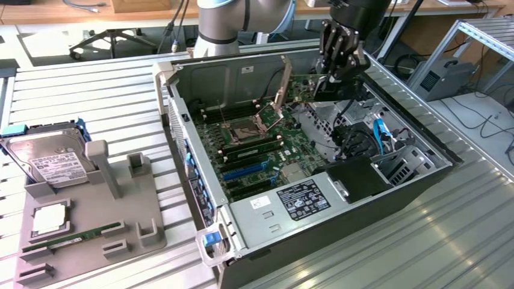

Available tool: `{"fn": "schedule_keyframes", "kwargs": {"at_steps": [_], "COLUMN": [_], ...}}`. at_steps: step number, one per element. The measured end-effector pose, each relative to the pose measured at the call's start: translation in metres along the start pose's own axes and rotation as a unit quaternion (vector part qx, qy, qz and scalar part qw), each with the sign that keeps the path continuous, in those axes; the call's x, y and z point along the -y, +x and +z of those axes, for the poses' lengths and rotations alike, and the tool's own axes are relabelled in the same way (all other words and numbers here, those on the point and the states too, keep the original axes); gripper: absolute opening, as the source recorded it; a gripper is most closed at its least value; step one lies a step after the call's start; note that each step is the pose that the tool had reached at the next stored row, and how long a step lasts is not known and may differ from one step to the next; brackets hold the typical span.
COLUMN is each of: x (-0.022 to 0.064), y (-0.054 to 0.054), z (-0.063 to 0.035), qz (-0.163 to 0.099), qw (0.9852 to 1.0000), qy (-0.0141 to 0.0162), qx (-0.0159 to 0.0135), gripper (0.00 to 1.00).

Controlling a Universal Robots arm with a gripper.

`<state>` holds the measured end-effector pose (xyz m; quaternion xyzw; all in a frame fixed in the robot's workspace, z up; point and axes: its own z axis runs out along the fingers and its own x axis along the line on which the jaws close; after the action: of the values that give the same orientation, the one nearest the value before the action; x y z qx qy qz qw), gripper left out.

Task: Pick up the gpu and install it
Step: 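Insert the gpu into the slot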

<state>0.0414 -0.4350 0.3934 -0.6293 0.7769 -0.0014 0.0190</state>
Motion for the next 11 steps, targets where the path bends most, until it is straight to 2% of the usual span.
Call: {"fn": "schedule_keyframes", "kwargs": {"at_steps": [11], "x": [0.0012], "y": [-0.0002], "z": [0.0001], "qz": [-0.014], "qw": [0.9999], "qy": [-0.0004], "qx": [0.0004], "gripper": [0.27]}}
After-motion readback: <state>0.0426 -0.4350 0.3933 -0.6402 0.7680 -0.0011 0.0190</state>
